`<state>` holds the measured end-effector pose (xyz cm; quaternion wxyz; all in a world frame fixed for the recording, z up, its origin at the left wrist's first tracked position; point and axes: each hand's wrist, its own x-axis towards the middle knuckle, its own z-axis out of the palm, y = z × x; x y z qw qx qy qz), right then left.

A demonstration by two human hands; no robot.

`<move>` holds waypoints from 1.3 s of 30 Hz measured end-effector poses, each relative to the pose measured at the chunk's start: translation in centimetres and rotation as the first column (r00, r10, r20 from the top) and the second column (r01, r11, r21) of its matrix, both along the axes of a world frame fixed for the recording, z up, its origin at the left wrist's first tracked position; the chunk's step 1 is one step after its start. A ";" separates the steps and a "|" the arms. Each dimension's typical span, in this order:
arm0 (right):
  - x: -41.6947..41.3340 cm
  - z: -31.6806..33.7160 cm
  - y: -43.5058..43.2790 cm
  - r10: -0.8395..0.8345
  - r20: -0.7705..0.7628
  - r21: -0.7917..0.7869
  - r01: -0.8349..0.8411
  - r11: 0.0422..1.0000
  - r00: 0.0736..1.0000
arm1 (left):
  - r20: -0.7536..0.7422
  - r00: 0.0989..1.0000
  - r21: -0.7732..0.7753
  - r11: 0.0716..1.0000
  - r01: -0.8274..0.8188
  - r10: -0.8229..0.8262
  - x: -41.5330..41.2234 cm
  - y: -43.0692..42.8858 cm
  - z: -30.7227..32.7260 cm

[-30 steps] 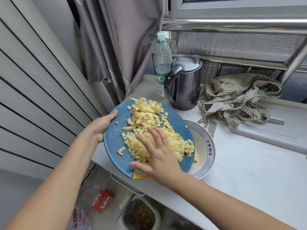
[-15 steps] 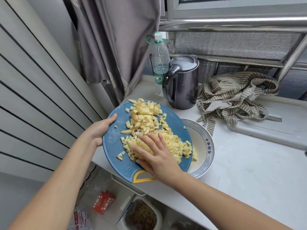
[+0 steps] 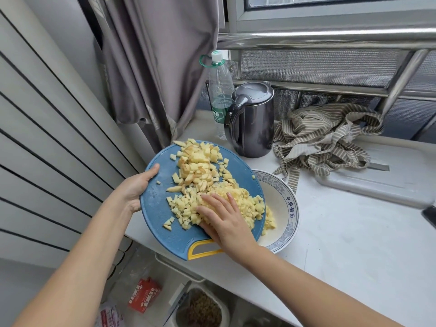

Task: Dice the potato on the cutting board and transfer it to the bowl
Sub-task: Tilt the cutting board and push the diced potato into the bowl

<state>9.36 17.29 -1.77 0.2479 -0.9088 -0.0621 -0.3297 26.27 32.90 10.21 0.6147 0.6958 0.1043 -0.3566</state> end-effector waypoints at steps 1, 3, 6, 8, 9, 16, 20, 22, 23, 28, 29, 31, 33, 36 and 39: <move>0.0 -0.1 0.0 -0.012 0.006 0.018 0.012 1.000 1.000 | 0.002 1.000 0.001 1.000 0.000 0.000 0.0 0.0 0.0; 0.0 -0.1 0.0 -0.039 0.008 0.043 0.039 0.998 0.999 | 0.010 1.000 0.006 1.000 0.004 -0.004 0.1 0.0 0.2; 0.1 -0.4 -0.3 -0.072 -0.018 0.065 0.073 0.995 0.997 | 0.027 1.000 0.005 1.000 -0.007 0.007 0.1 0.0 0.5; 0.1 -0.8 -0.7 -0.092 -0.034 0.085 0.094 0.992 0.995 | 0.035 0.999 0.005 1.000 -0.013 0.013 0.2 0.0 0.6; -0.1 -1.0 -0.9 -0.104 -0.039 0.092 0.107 0.990 0.994 | 0.035 0.999 0.004 1.000 -0.016 0.016 0.2 0.1 0.6; -0.8 -1.3 -1.6 -0.161 -0.116 0.124 0.175 0.977 0.980 | 0.021 1.000 0.005 1.000 0.002 -0.002 0.1 0.5 0.3; -1.0 -1.5 -2.6 -0.246 -0.222 0.168 0.285 0.944 0.944 | 0.041 0.999 0.027 1.000 -0.011 0.010 0.5 0.9 0.6; -1.0 -1.5 -3.4 -0.276 -0.255 0.173 0.324 0.930 0.927 | 0.033 0.999 0.032 0.999 -0.008 0.007 0.7 1.2 0.6; -1.1 -1.6 -3.8 -0.289 -0.271 0.171 0.342 0.924 0.918 | 0.028 1.000 0.038 0.999 -0.008 0.007 0.7 1.2 0.7; -1.7 -2.1 -5.8 -0.344 -0.476 0.136 0.454 0.881 0.810 | 0.036 0.999 0.052 0.998 -0.018 0.016 1.0 1.5 0.9; -1.8 -2.1 -6.2 -0.355 -0.512 0.124 0.477 0.870 0.782 | 0.037 0.999 0.056 0.998 -0.019 0.017 1.1 1.5 0.9; -2.0 -2.0 -7.0 -0.375 -0.528 0.133 0.510 0.850 0.762 | 0.035 0.999 0.064 0.998 -0.020 0.017 1.1 1.5 0.9; -2.1 -1.5 -7.6 -0.360 -0.534 0.173 0.516 0.839 0.765 | 0.032 0.999 0.069 0.997 -0.020 0.018 1.1 1.4 1.0; -2.1 -0.9 -8.2 -0.347 -0.522 0.215 0.514 0.831 0.779 | 0.033 0.999 0.069 0.997 -0.019 0.017 1.1 1.1 1.1; -1.9 1.0 -7.0 -0.284 -0.416 0.305 0.427 0.851 0.864 | 0.035 0.999 0.071 0.997 -0.013 0.011 1.1 0.9 1.2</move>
